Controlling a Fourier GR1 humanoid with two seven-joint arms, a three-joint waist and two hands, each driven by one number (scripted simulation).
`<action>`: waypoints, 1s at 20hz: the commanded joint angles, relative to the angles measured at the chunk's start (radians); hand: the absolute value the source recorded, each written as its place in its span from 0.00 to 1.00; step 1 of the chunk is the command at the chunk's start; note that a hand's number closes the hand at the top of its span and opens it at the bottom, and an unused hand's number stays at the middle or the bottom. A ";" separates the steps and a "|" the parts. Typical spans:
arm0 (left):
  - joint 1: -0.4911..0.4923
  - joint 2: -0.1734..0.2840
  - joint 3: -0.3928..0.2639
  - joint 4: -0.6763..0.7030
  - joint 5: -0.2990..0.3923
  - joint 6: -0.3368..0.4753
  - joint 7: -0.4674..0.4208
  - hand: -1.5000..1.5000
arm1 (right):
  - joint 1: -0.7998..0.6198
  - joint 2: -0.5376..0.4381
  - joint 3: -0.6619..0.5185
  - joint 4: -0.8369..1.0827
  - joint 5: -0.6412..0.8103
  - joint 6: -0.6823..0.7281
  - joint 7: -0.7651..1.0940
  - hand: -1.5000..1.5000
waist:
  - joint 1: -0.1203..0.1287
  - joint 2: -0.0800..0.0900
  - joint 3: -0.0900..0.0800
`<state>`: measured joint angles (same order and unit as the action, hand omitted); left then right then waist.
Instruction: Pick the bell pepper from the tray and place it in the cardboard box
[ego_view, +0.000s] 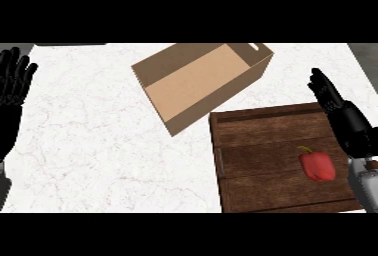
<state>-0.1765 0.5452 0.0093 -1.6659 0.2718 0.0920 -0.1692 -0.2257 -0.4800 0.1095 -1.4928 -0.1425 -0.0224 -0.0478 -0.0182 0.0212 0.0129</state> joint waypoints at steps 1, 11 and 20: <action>-0.029 -0.018 -0.048 -0.021 -0.040 0.005 0.096 0.50 | 0.098 0.041 -0.017 -0.074 0.012 -0.067 0.055 0.00 | 0.006 -0.023 -0.013; 0.060 -0.100 -0.256 0.063 -0.077 -0.038 0.175 0.50 | 0.313 -0.171 0.056 -0.083 0.523 -0.369 0.219 0.00 | -0.071 -0.030 -0.023; 0.032 -0.145 -0.301 0.087 -0.134 0.004 0.218 0.50 | 0.471 -0.345 0.122 -0.575 0.881 -0.276 0.619 0.00 | -0.051 -0.039 -0.022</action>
<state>-0.1399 0.4090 -0.2757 -1.5760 0.1618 0.0819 0.0299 0.1936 -0.7521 0.2269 -1.8724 0.6235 -0.3680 0.3861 -0.0811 -0.0150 -0.0089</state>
